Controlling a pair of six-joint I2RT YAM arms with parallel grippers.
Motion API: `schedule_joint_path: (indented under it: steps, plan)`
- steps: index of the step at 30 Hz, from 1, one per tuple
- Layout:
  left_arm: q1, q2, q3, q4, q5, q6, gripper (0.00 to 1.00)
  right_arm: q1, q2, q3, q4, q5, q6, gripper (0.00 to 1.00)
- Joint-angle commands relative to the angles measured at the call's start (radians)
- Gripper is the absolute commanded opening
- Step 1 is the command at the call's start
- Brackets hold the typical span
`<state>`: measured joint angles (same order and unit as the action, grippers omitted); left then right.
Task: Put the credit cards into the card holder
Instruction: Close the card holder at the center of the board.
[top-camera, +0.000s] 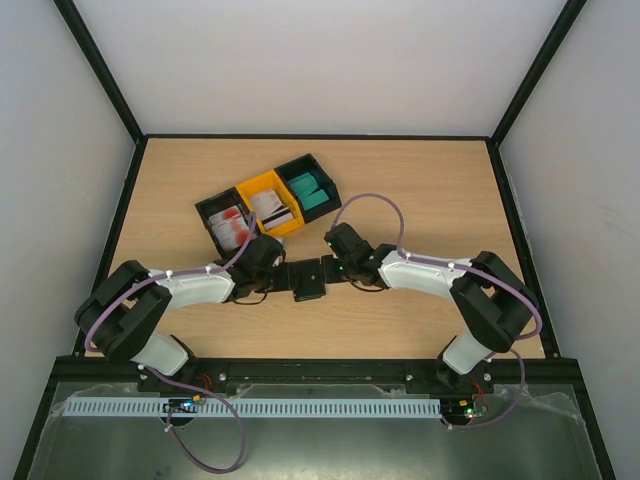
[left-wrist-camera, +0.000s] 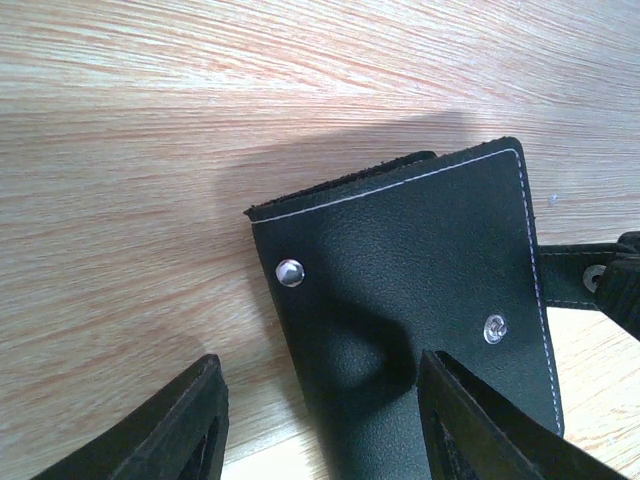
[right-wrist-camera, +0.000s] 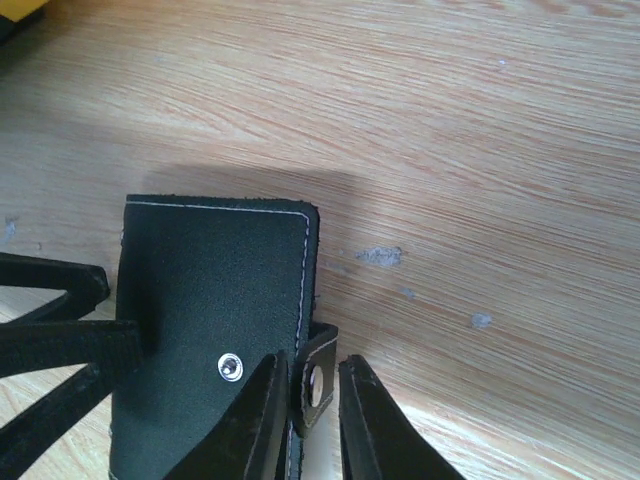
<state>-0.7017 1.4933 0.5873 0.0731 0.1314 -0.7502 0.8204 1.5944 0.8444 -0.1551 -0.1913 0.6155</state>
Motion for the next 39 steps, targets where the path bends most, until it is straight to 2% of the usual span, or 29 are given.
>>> schedule_joint_path:
  steps: [1,12,20,26,34,39]
  plan:
    - [-0.002,-0.004,-0.029,-0.018,0.003,-0.008,0.55,0.008,-0.036,0.005,-0.015,0.020,0.004,0.14]
    - [-0.007,-0.003,-0.029,-0.010,0.008,-0.012,0.55,0.007,-0.044,-0.006,-0.007,0.021,0.006,0.02]
    - [-0.014,-0.001,-0.041,0.007,0.005,-0.031,0.55,0.007,-0.017,-0.018,0.041,-0.084,-0.003,0.02]
    - [-0.030,0.010,-0.056,0.036,-0.001,-0.059,0.47,0.010,0.024,-0.010,0.063,-0.150,-0.017,0.02]
    - [-0.039,0.030,-0.057,0.052,0.004,-0.067,0.38,0.034,0.087,0.019,0.040,-0.164,-0.046,0.02]
    - [-0.042,0.026,-0.062,0.056,0.005,-0.066,0.36,0.043,0.104,0.031,0.046,-0.161,-0.038,0.02]
